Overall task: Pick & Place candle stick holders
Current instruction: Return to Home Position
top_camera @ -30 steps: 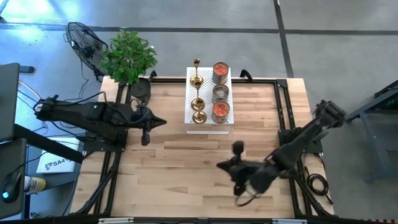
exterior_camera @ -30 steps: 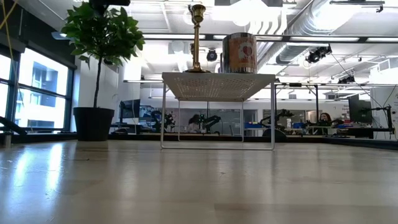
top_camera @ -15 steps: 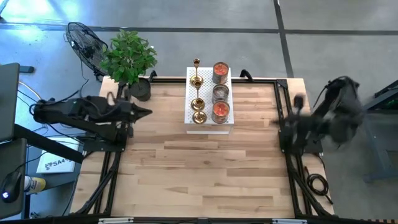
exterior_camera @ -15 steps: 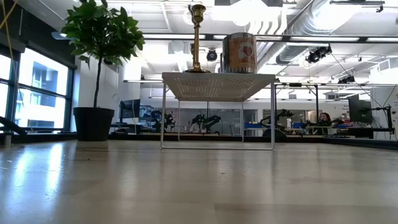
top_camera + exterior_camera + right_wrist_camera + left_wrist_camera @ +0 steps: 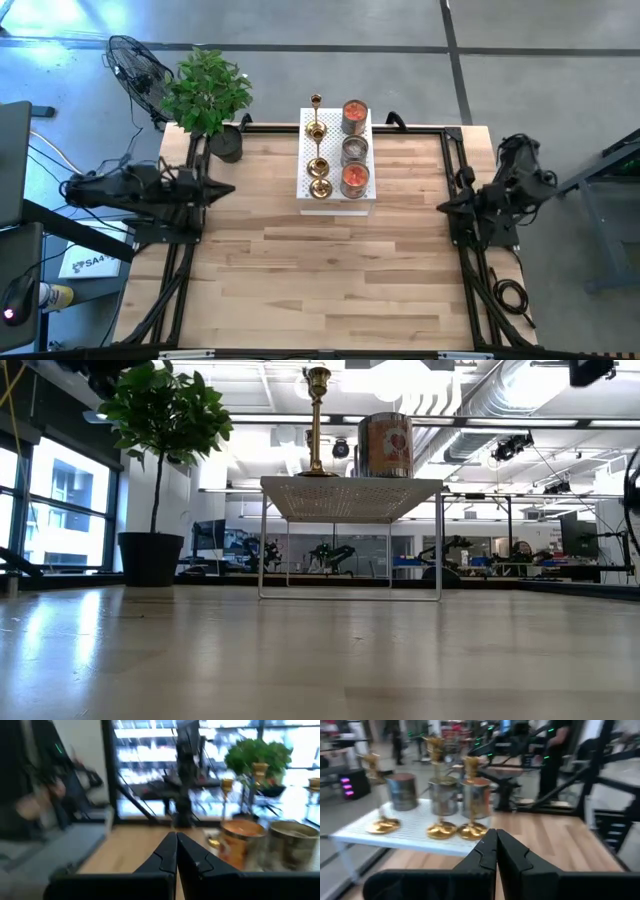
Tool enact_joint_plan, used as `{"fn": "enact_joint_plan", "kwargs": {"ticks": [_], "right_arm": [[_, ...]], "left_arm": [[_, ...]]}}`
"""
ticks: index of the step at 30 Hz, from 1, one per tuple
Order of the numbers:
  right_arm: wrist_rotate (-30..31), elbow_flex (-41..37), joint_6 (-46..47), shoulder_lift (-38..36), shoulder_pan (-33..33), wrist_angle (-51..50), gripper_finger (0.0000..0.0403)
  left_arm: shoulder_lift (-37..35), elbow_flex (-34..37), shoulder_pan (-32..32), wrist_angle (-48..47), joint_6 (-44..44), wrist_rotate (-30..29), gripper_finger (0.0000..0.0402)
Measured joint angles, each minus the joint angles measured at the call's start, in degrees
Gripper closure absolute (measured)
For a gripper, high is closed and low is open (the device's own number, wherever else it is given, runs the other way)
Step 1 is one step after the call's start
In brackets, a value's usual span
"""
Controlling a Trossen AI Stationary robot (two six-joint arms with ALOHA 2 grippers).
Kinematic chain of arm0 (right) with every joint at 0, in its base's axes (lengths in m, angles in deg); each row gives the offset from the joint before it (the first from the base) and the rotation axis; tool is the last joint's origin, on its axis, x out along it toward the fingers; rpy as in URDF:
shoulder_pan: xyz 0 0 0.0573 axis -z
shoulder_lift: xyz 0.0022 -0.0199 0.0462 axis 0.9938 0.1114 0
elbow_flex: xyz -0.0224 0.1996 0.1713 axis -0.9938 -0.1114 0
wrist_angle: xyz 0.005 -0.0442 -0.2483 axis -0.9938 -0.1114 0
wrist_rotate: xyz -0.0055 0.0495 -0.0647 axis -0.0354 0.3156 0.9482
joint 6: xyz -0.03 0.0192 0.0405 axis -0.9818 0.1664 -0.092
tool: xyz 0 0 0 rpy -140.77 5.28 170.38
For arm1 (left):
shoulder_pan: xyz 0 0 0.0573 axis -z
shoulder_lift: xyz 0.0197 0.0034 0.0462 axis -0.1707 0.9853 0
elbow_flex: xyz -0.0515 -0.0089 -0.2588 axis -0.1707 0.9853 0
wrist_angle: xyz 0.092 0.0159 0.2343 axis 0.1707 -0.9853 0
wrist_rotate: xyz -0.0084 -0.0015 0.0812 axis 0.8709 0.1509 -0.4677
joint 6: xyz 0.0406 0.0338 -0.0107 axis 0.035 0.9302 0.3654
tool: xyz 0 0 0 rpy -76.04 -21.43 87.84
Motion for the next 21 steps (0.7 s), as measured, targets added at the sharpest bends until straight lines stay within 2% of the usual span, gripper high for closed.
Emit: {"fn": "enact_joint_plan", "kwargs": {"ticks": [4,6,11,17,21], "right_arm": [[-5.8,-9.5,-3.1,-7.8,0.0,7.7,0.0403],[-5.5,-13.0,-3.0,-10.2,0.0,10.5,0.0403],[-7.6,-18.7,-2.0,-8.9,0.3,13.1,0.0403],[-11.7,-23.5,-3.7,-9.3,0.7,20.3,0.0403],[-14.2,-26.5,-3.9,-9.5,0.7,24.5,0.0403]], "left_arm": [[-4.2,8.2,0.0,5.3,-0.7,2.6,0.0401],[-5.7,11.9,0.0,7.4,-1.9,2.9,0.0401],[-7.8,20.4,0.0,12.8,-2.5,3.0,0.0401],[-8.4,26.3,0.0,19.4,-3.5,3.5,0.0401],[-8.4,30.4,0.0,25.0,-5.9,1.6,0.0401]]}}
